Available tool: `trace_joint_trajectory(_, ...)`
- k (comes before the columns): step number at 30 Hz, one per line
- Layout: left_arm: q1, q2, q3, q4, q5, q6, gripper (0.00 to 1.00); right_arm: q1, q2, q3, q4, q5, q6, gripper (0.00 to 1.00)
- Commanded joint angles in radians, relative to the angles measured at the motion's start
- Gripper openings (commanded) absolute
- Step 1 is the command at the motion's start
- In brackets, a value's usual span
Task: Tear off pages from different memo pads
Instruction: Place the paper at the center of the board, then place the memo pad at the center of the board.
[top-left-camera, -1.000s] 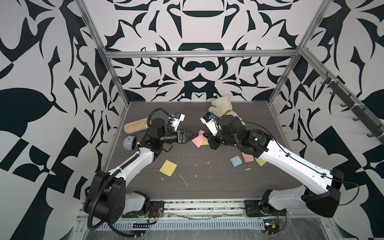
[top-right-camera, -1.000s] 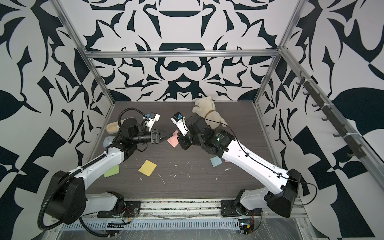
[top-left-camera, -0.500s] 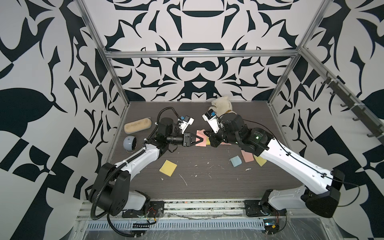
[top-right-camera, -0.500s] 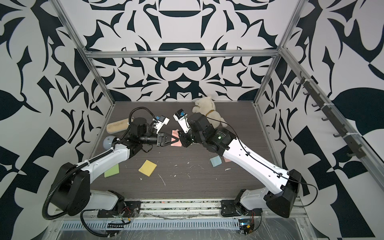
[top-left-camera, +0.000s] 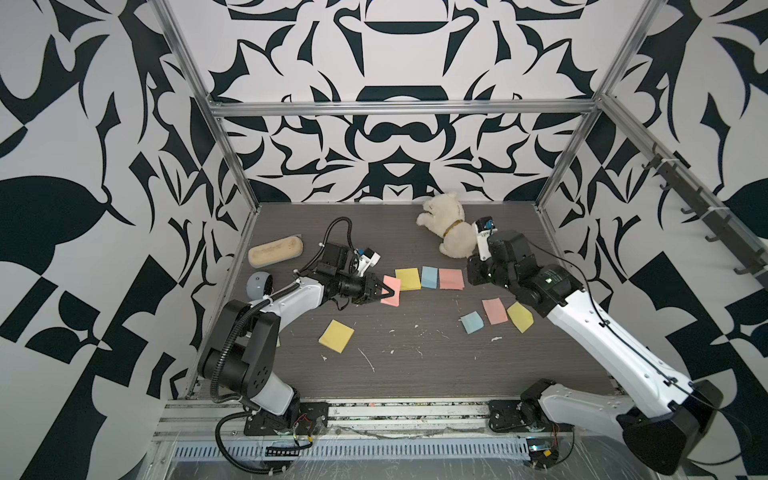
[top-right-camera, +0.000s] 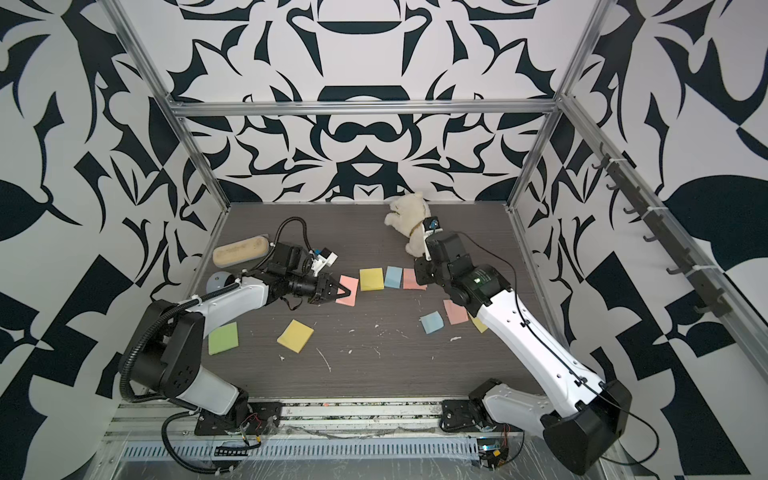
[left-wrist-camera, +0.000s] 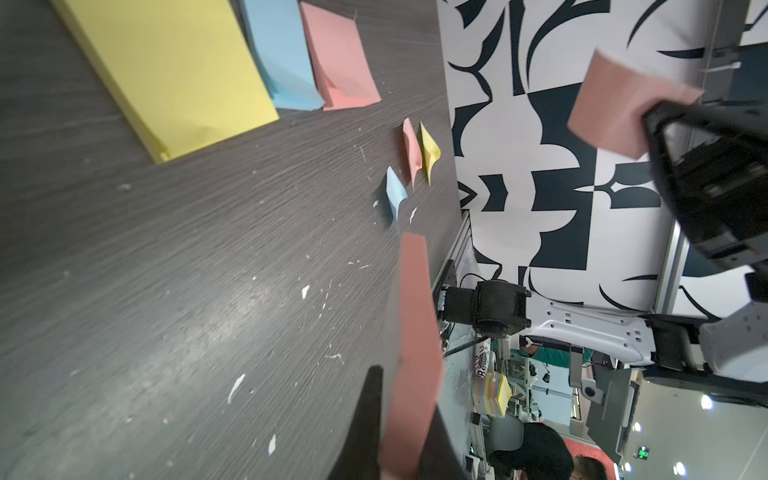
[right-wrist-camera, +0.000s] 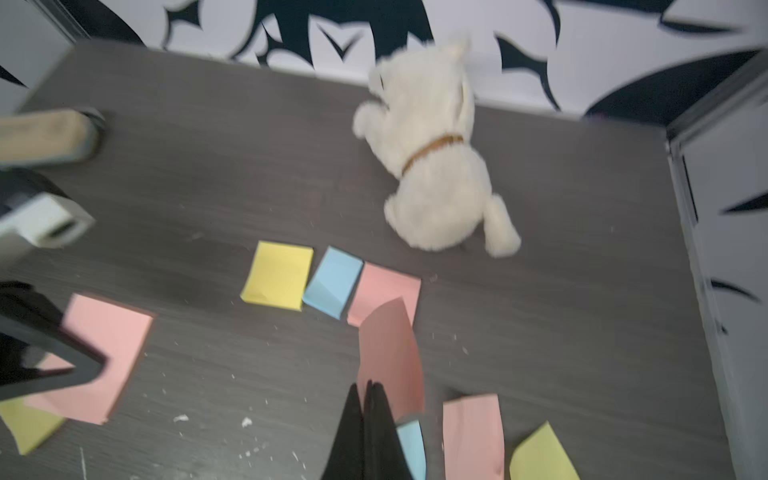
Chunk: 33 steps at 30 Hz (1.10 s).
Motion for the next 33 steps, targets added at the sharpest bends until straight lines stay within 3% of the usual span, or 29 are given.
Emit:
trace_joint_trajectory(1, 0.055, -0.015, 0.051, -0.114, -0.021, 0.019, 0.00, 0.036, 0.065, -0.098, -0.078, 0.073, 0.131, 0.00)
trace_joint_trajectory(6, 0.164, 0.058, 0.094, -0.180, -0.105, 0.008, 0.00, 0.175, 0.265, -0.126, -0.097, 0.171, 0.183, 0.00)
trace_joint_trajectory(9, 0.189, 0.134, 0.130, -0.252, -0.153, 0.039, 0.00, 0.184, 0.340, -0.145, -0.050, 0.089, 0.197, 0.03)
trace_joint_trajectory(11, 0.191, 0.161, 0.138, -0.263, -0.185, 0.041, 0.00, 0.178, 0.342, -0.153, -0.027, 0.028, 0.190, 0.18)
trace_joint_trajectory(14, 0.191, 0.203, 0.152, -0.278, -0.247, 0.047, 0.00, 0.135, 0.313, -0.144, 0.005, -0.174, 0.177, 0.43)
trace_joint_trajectory(17, 0.188, 0.265, 0.180, -0.303, -0.272, 0.049, 0.00, 0.086, 0.261, -0.103, -0.017, -0.258, 0.174, 0.53)
trace_joint_trajectory(27, 0.157, 0.393, 0.275, -0.387, -0.364, 0.105, 0.00, 0.064, 0.169, 0.041, -0.109, -0.102, 0.135, 0.55)
trace_joint_trajectory(33, 0.154, 0.396, 0.303, -0.433, -0.449, 0.129, 0.26, 0.082, 0.182, 0.130, -0.227, 0.073, 0.105, 0.59)
